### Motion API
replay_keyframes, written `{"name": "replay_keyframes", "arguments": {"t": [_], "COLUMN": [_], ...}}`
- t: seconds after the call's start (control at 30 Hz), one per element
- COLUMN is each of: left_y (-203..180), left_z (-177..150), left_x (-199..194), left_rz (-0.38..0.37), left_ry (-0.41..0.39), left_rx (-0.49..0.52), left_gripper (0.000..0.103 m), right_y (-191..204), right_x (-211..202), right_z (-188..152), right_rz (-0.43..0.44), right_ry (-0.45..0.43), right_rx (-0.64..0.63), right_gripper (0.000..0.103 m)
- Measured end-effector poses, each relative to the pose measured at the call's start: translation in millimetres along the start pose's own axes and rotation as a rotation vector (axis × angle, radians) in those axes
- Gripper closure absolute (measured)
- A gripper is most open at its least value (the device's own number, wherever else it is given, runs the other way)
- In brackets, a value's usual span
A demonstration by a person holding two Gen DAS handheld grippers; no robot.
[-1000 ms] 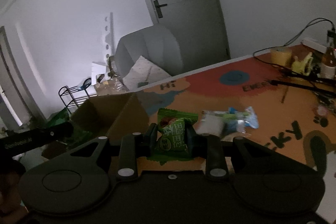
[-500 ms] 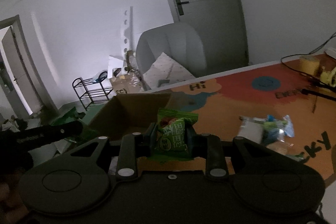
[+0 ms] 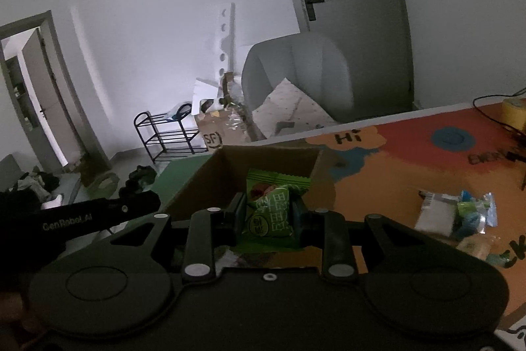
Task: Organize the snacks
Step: 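Open the right gripper to drop its green packet while the left gripper releases its packet into the box, then move both empty grippers back to the snack pile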
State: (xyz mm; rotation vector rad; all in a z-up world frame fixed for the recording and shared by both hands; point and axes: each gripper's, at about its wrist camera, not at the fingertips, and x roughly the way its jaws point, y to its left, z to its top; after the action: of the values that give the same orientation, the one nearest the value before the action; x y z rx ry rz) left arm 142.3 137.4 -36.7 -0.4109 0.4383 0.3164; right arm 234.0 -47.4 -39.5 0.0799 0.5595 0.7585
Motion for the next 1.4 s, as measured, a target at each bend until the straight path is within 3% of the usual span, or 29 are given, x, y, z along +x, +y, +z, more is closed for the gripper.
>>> {"name": "replay_keyframes", "arguments": {"t": [0.37,0.53,0.7,0.9,1.33,1.4], "left_y": [5,9,7,-5,-41,-47], "left_z": [0,1,-3,-9,-29,-31], "left_x": [-11,-15,-17,-12,-9,-8], "left_rz": [0.027,0.055,0.069,0.070,0.012,0.001], "left_ry": [-0.018,-0.029,-0.040,-0.029,0.008,0.014], "left_rx": [-0.015,-0.029,-0.031,-0.016,0.029,0.037], "left_gripper": [0.047,0.031,0.019,0.010,0.007,0.007], "right_y": [16,14,3,-16,-64,-72], "right_x": [3,2,-7,-22,-57,-64], "right_z": [7,7,3,0,-18,-22], "right_rz": [0.062,0.056,0.034,-0.010,-0.109,-0.124], "right_ry": [0.005,0.005,0.004,-0.010,-0.023,-0.027], "right_rx": [0.001,0.010,0.034,0.063,0.117,0.124], "right_gripper": [0.075,0.061,0.057,0.050,0.038,0.032]}}
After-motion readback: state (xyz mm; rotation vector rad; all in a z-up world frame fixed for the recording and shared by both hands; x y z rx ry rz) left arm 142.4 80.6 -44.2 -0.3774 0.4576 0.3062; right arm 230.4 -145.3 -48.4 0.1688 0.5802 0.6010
